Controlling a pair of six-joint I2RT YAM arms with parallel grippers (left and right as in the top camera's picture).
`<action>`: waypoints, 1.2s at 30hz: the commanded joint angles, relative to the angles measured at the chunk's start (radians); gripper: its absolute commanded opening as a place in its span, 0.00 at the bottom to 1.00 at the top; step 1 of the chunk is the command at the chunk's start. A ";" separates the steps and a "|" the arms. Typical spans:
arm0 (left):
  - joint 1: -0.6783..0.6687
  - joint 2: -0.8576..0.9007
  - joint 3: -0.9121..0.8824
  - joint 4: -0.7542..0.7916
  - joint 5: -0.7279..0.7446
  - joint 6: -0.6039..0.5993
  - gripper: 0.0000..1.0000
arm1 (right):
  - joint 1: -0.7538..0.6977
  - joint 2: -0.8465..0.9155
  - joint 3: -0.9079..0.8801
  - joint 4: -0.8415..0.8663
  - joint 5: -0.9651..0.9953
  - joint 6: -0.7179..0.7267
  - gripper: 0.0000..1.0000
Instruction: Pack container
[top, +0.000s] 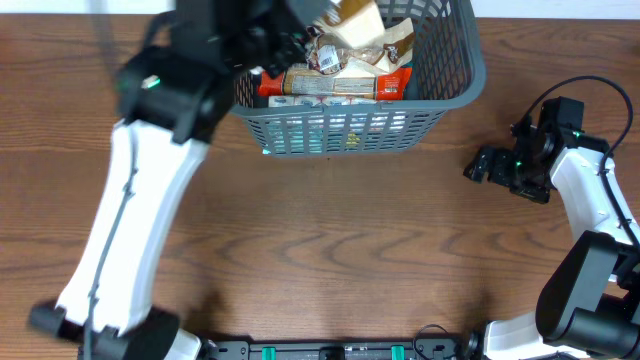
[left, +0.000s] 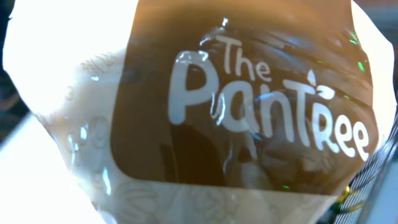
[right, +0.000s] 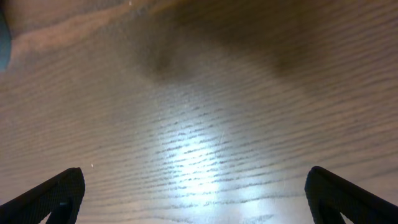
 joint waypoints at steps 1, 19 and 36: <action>-0.003 0.100 0.008 0.002 -0.002 0.109 0.06 | 0.001 -0.006 0.000 -0.010 -0.002 -0.013 0.99; 0.060 0.376 0.000 -0.064 -0.047 0.063 0.60 | 0.001 -0.006 0.000 -0.031 -0.001 -0.013 0.99; 0.166 0.088 0.000 -0.026 -0.092 -0.199 0.68 | 0.000 -0.010 0.278 0.048 0.063 -0.080 0.99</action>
